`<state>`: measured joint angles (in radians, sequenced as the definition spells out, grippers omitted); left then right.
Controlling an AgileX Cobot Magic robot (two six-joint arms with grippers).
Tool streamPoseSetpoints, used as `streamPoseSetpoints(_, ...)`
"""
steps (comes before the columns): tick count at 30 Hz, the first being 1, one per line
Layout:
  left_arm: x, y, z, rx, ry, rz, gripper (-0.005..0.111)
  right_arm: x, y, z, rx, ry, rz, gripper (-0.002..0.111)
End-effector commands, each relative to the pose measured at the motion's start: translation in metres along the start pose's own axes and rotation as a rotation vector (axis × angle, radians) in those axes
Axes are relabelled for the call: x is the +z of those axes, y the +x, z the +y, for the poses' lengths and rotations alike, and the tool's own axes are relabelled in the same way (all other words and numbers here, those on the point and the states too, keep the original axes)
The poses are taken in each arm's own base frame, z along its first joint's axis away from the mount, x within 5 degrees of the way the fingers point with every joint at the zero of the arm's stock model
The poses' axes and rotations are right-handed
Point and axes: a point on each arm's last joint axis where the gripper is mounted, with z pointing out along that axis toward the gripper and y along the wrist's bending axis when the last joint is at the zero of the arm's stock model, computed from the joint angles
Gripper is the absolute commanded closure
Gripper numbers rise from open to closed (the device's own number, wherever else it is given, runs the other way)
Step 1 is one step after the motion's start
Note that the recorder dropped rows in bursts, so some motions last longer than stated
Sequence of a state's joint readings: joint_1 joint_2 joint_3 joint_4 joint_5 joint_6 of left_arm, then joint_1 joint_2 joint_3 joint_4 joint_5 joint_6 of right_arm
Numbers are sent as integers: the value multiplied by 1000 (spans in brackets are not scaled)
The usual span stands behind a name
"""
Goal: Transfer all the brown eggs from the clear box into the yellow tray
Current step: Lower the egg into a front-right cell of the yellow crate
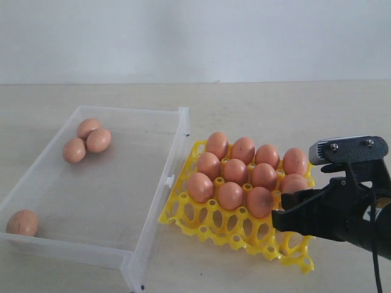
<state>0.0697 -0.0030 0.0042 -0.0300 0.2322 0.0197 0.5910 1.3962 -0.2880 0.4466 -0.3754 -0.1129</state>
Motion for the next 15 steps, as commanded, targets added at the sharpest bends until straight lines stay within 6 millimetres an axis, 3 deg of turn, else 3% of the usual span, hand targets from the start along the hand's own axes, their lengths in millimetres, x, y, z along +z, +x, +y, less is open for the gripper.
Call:
streamPoseSetpoints(1,0,-1,0,-5,0,-1,111,1,-3,0,-10,-3,-17,108)
streamPoseSetpoints(15,0,-1,0,-5,0,-1,111,2,0,1,-1,-10,-1,108)
